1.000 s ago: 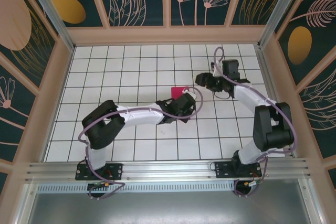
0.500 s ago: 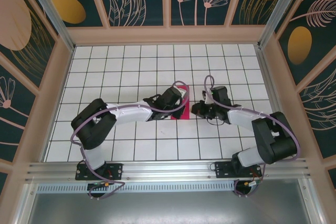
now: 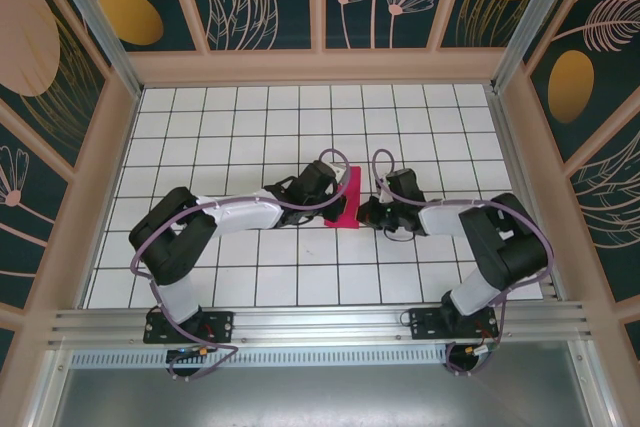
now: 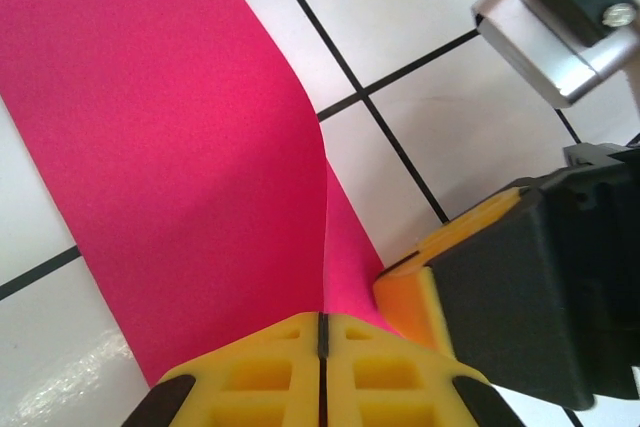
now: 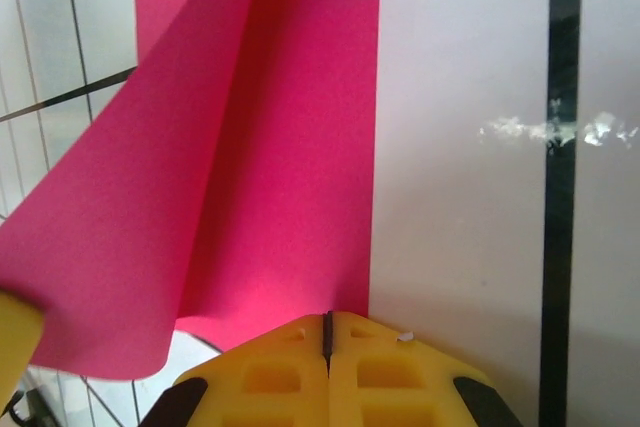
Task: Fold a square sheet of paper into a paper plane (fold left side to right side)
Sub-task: Fold the triangle a second time at the center of the table.
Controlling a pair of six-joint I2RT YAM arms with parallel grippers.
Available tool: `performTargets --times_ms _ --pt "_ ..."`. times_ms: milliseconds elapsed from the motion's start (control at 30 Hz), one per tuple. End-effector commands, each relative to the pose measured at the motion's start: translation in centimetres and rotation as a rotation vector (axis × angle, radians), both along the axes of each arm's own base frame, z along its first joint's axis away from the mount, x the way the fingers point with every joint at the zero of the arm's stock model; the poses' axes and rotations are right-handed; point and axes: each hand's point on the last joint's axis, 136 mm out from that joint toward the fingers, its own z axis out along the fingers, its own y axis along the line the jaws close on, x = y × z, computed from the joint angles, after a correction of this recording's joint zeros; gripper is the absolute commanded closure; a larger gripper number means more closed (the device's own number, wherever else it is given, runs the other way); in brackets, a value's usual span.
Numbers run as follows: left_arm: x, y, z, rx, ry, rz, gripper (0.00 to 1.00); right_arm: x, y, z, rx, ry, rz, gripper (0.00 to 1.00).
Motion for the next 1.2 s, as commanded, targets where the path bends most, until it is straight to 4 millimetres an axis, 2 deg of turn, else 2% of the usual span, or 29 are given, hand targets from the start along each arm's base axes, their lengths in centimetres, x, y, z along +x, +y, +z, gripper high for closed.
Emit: performTargets --times_ms 0,200,500,1167 --pt "0.3 0.3 0.6 -0.029 -0.002 0.005 0.91 0.3 0.0 -0.6 -0.043 0.001 0.001 0.94" --pt "0.6 1.4 0.0 0.018 0.0 -0.021 0.91 -0.3 -0.4 -1.7 -0.084 0.037 0.013 0.94" --pt "1.8 2.8 -1.4 0.1 -0.005 -0.026 0.91 -0.6 -0.2 -2.2 -0.105 0.049 0.037 0.94" --pt "4.2 3.4 -2.9 0.164 -0.021 -0.002 0.91 -1.1 -0.1 -2.5 -0.126 0.054 0.056 0.94"
